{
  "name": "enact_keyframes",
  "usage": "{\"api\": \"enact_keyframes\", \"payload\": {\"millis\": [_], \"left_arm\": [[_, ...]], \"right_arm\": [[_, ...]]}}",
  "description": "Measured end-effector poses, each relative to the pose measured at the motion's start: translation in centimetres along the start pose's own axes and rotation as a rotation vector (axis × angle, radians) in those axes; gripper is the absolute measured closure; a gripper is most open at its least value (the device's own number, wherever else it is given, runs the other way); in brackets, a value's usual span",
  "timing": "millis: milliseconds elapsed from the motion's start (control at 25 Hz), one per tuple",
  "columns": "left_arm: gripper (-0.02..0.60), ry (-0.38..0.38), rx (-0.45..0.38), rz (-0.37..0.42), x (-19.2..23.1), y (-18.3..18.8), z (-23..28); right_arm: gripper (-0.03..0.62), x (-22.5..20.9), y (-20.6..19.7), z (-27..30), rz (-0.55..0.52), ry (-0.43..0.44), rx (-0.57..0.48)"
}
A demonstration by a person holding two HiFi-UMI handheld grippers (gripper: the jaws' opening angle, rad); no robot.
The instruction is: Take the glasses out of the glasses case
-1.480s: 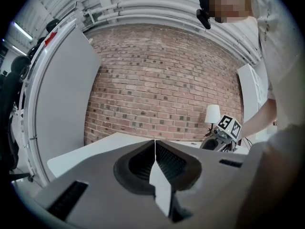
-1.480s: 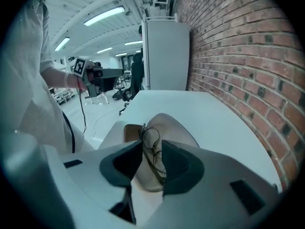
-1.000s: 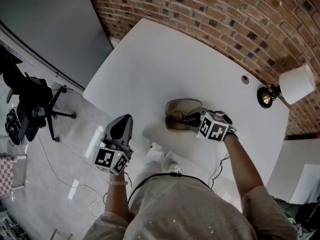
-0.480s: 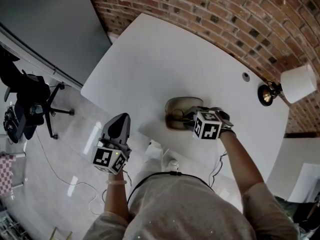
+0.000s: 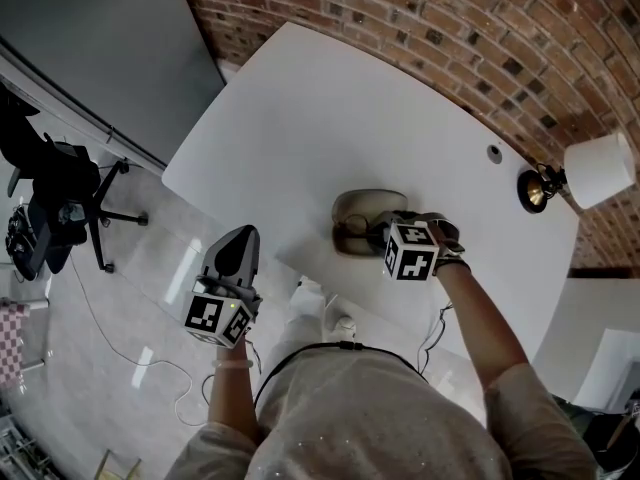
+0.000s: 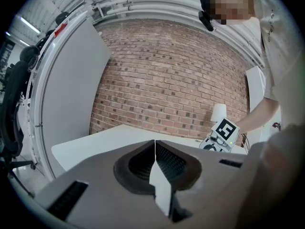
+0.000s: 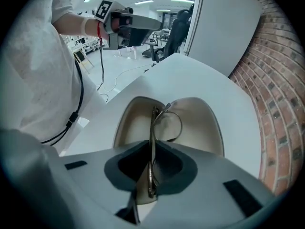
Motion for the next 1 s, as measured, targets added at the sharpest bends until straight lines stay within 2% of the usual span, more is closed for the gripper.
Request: {"api": "enact_keyframes", "payload": {"millis": [200,360,1000], "left_arm": [[0.574,0.008,0.002,-0.006,0.1,-0.2,-0.2],[0.574,0.013,0.003,-0.014,0.1,-0.2,-0.3],[0.574,0.023,-0.015,0.003,-0.3,0.6,-0.8]], "right_arm": [[0.568,0.0,0.0,0.2,0.008,0.006,-0.007],[0.571,0.0,0.0,0.0,0.036,-0.004,-0.056],[0.572,-0.5,0.3,-4.3,0.108,-0.159,-0.258]]}}
Point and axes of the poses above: the fingertips, and each gripper's own axes: z forward along the fingers, x to its left, y out of its top, the point moved 3 cm from there along -z, backward along the fingers, and after that the axes turned 11 degrees about y, right-handed, at the moved point
